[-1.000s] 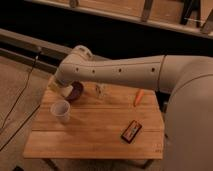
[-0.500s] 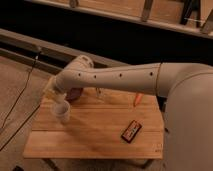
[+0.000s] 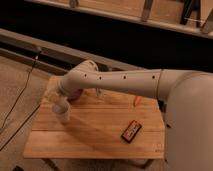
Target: Place the white sponge in the ceramic cup
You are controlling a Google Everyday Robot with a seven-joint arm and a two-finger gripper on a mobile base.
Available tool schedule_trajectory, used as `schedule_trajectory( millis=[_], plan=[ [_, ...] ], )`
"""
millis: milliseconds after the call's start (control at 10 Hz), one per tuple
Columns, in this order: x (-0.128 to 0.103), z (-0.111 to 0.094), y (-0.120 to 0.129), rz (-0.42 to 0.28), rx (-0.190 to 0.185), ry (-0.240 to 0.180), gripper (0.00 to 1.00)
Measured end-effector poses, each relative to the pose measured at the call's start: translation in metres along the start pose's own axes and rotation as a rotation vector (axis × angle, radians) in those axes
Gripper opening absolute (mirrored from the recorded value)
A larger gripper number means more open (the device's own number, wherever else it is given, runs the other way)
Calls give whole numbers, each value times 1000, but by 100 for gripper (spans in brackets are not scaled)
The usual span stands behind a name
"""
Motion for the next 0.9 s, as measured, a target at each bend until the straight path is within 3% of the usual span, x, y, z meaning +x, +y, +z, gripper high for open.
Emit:
schedule_trajectory(
  millis=[400, 900],
  plan=[
    [2, 12, -4, 25, -35, -33, 0],
    [0, 24, 7, 13, -82, -33, 0]
  ],
)
